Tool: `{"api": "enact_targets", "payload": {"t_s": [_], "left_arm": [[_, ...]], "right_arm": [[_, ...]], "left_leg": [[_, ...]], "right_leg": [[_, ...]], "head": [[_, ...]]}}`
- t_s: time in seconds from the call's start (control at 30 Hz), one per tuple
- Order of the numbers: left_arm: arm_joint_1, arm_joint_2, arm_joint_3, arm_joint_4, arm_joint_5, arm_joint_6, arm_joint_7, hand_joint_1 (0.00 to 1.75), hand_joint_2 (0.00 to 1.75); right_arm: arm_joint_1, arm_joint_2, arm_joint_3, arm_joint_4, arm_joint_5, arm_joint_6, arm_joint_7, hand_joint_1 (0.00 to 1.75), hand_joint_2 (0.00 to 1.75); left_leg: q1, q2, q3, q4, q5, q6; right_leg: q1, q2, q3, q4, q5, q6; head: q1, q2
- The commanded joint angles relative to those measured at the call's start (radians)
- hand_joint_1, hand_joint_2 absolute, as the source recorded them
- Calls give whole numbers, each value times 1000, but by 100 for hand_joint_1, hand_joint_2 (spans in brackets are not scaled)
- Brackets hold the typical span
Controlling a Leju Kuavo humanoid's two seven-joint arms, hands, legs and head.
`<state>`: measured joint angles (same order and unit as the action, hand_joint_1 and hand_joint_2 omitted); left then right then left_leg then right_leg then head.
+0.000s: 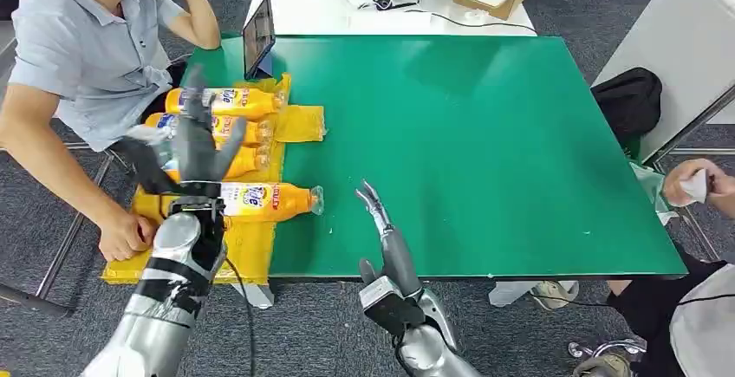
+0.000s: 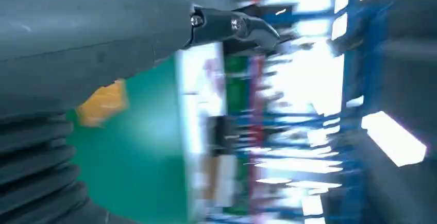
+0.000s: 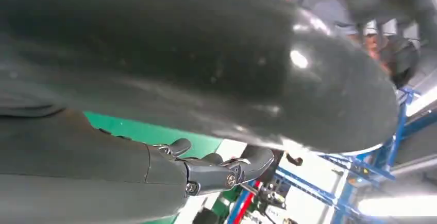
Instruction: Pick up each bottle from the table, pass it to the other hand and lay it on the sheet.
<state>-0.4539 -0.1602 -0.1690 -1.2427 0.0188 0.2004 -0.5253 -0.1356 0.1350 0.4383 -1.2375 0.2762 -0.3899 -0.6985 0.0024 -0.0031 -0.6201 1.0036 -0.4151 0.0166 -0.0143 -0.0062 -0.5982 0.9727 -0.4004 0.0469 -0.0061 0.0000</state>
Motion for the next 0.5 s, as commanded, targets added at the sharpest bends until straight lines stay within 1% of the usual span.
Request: {"api": "enact_targets", "payload": {"t_s": [0.03, 0.07, 0.1, 0.13, 0.17, 0.2, 0.23, 0.27, 0.3, 0.33, 0.37, 0.4, 0.43, 0.47, 0.5], "left_arm": [[258, -30, -11, -312, 295, 25, 14, 0, 175], [294, -42, 1, -324, 346, 17, 15, 0, 175], [331, -52, 6, -331, 395, 5, 43, 0, 175], [372, -54, -6, -331, 409, -15, 45, 0, 175], [391, -54, -16, -328, 392, -10, 31, 0, 175], [418, -68, -28, -326, 314, 36, -26, 0, 175], [424, -72, -33, -324, 295, 49, -34, 0, 175], [434, -79, -45, -317, 262, 74, -54, 0, 175], [449, -86, -51, -313, 218, 121, -92, 0, 175], [449, -86, -51, -313, 218, 121, -92, 0, 175], [454, -87, -49, -314, 212, 129, -100, 0, 175], [458, -84, -57, -310, 180, 157, -121, 0, 175], [458, -81, -63, -307, 156, 170, -138, 0, 175], [458, -81, -63, -307, 156, 170, -138, 0, 175], [452, -73, -78, -299, 102, 196, -173, 0, 175]], "right_arm": [[3, 7, -46, 63, 14, -69, 0, 0, 0], [13, 10, -58, 52, 20, -100, 0, 0, 0], [23, 10, -65, 39, 23, -176, 0, 0, 0], [33, 8, -63, 21, -5, -236, 0, 0, 0], [43, 15, -68, -17, -59, -290, 0, 0, 0], [66, 45, -112, -78, -28, -308, 0, 0, 0], [72, 57, -134, -84, 3, -308, 0, 0, 0], [77, 76, -154, -86, 32, -308, 0, 0, 0], [76, 94, -169, -75, 18, -308, 0, 0, 175], [76, 94, -169, -75, 18, -308, 0, 0, 175], [72, 95, -168, -68, 17, -308, 0, 0, 175], [60, 109, -196, -46, 63, -308, 0, 0, 175], [52, 112, -201, -35, 73, -308, 0, 0, 175], [52, 112, -201, -35, 73, -308, 0, 0, 175], [20, 100, -199, 29, 84, -308, 0, 0, 175]], "left_leg": [[0, 3, 8, -1, -4, -1], [0, 5, 8, -3, -3, -1], [0, 4, 7, -3, -2, -1], [0, 4, 9, -3, -4, -1], [0, 3, 7, -2, -3, -1], [0, 2, 4, -2, -2, 0], [0, 2, 6, -2, -3, -1], [0, 1, 3, -1, -2, 0], [0, 1, 5, 0, -3, -1], [-1, 1, 3, -1, -2, 0], [0, 2, 6, 0, -4, -1], [0, 2, 4, 0, -3, -1], [0, 1, 6, 0, -4, -2], [0, 0, 3, -1, -2, -1], [0, 0, 4, 0, -3, -1]], "right_leg": [[0, 3, 7, -1, -2, -2], [0, 5, 6, -2, -1, -2], [0, 4, 6, -2, -1, -1], [0, 5, 7, -2, -2, -2], [0, 3, 6, -2, -2, -2], [0, 2, 3, -1, -1, -1], [0, 2, 4, -1, -3, -2], [0, 1, 3, -1, -2, -1], [0, 1, 4, 0, -3, -2], [-1, 1, 2, 0, -2, -1], [0, 2, 4, 0, -3, -2], [0, 2, 3, 0, -2, -2], [1, 1, 5, 0, -3, -2], [0, 0, 2, -1, -2, -1], [1, 0, 3, 0, -3, -2]], "head": [[0, 0], [0, 0], [0, 0], [0, 0], [0, 0], [0, 0], [0, 0], [0, 0], [0, 0], [0, 0], [0, 0], [0, 0], [0, 0], [0, 0], [0, 0]]}}
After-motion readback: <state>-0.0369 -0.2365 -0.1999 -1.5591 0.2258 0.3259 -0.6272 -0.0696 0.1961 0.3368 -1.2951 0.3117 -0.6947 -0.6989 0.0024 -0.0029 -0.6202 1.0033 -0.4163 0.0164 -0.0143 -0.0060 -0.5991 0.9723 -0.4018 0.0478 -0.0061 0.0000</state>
